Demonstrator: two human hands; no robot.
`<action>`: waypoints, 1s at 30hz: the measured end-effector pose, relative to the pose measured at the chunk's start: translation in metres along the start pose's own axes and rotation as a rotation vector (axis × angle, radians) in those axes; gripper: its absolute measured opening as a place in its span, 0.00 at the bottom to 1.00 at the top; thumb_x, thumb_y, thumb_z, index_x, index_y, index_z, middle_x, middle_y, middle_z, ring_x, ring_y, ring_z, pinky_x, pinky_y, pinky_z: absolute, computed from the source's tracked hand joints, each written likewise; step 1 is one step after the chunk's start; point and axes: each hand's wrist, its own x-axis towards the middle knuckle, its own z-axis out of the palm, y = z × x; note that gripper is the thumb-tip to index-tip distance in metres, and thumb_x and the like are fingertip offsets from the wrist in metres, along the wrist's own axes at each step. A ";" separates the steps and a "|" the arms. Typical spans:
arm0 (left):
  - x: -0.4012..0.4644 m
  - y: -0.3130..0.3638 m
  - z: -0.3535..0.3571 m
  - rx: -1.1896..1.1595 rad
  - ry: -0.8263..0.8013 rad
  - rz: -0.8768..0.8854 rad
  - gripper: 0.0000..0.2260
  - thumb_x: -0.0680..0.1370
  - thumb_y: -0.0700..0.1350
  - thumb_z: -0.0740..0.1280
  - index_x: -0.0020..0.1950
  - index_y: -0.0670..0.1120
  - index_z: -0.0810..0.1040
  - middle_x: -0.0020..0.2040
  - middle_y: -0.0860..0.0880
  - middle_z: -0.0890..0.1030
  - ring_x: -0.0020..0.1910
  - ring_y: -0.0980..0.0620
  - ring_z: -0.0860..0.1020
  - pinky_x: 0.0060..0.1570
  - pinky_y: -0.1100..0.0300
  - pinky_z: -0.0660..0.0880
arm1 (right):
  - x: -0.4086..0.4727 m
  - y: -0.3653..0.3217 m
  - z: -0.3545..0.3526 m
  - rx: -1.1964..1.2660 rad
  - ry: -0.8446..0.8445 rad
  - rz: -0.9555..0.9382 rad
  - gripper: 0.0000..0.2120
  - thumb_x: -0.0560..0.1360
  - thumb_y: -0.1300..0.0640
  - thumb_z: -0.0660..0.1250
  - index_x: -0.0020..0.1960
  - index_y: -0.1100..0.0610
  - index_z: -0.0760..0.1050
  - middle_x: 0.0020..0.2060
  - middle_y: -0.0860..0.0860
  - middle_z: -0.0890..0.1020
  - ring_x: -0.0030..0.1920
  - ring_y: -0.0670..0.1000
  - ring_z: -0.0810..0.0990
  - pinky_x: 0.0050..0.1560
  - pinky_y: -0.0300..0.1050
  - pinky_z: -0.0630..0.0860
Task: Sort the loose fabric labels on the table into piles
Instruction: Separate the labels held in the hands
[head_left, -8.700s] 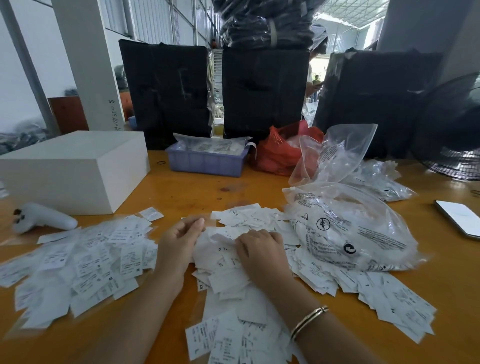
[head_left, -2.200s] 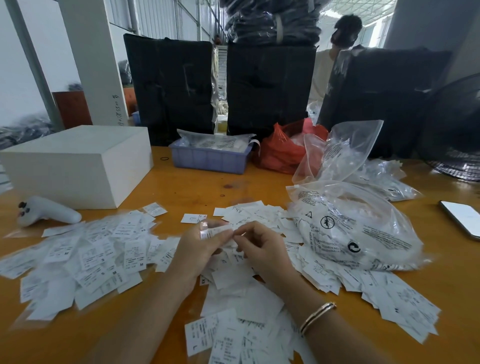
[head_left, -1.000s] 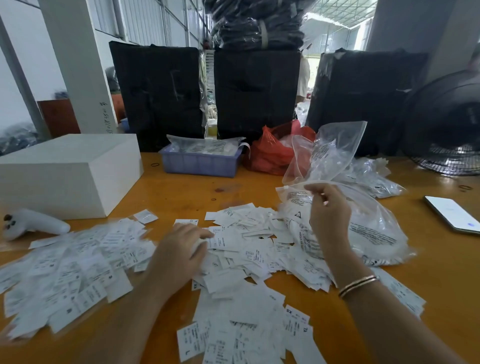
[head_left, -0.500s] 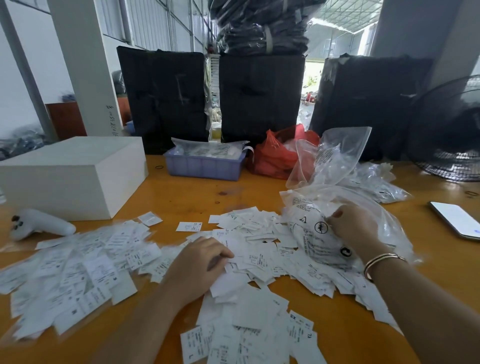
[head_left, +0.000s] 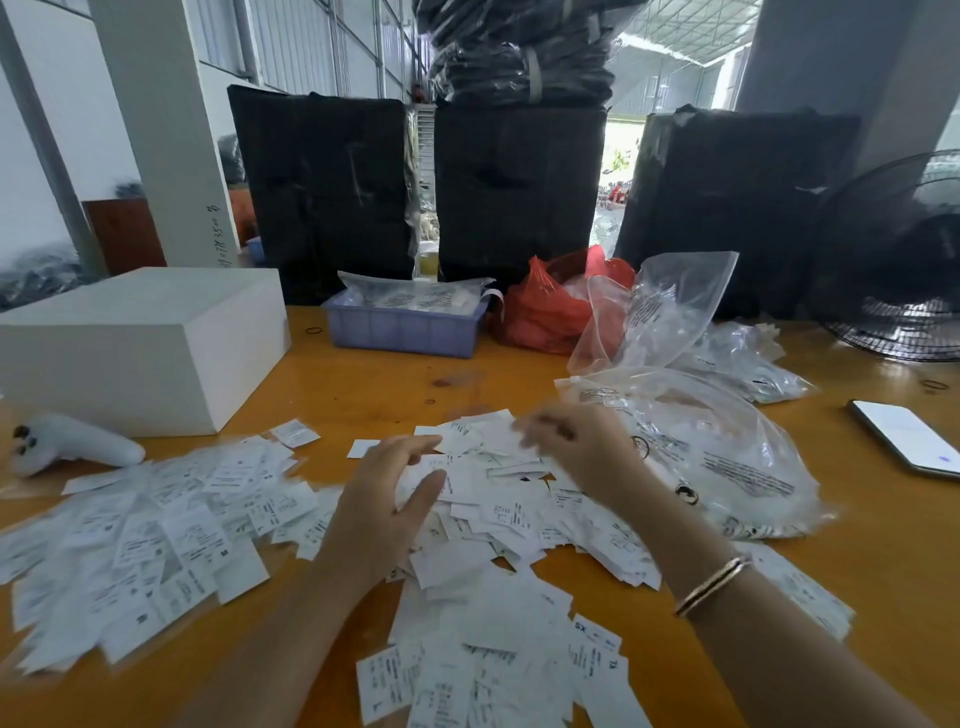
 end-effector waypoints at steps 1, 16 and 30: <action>-0.001 0.001 0.000 -0.019 -0.048 -0.002 0.21 0.74 0.66 0.57 0.63 0.59 0.70 0.57 0.66 0.72 0.57 0.65 0.71 0.53 0.71 0.67 | -0.001 -0.006 0.014 -0.008 -0.125 -0.016 0.07 0.77 0.52 0.63 0.50 0.50 0.80 0.36 0.41 0.80 0.37 0.53 0.81 0.36 0.42 0.78; 0.005 0.000 -0.006 -0.435 0.157 -0.380 0.02 0.77 0.47 0.67 0.45 0.53 0.80 0.40 0.62 0.83 0.42 0.63 0.80 0.34 0.74 0.74 | -0.006 0.013 0.087 -0.340 -0.169 -0.055 0.19 0.78 0.52 0.59 0.69 0.49 0.70 0.62 0.48 0.77 0.64 0.51 0.69 0.63 0.45 0.59; 0.006 -0.001 -0.008 -0.702 0.141 -0.555 0.06 0.79 0.43 0.65 0.50 0.51 0.81 0.44 0.53 0.85 0.43 0.56 0.83 0.41 0.62 0.76 | -0.016 0.010 0.076 -0.387 0.018 -0.229 0.10 0.80 0.53 0.57 0.52 0.51 0.77 0.48 0.46 0.82 0.48 0.49 0.77 0.56 0.41 0.64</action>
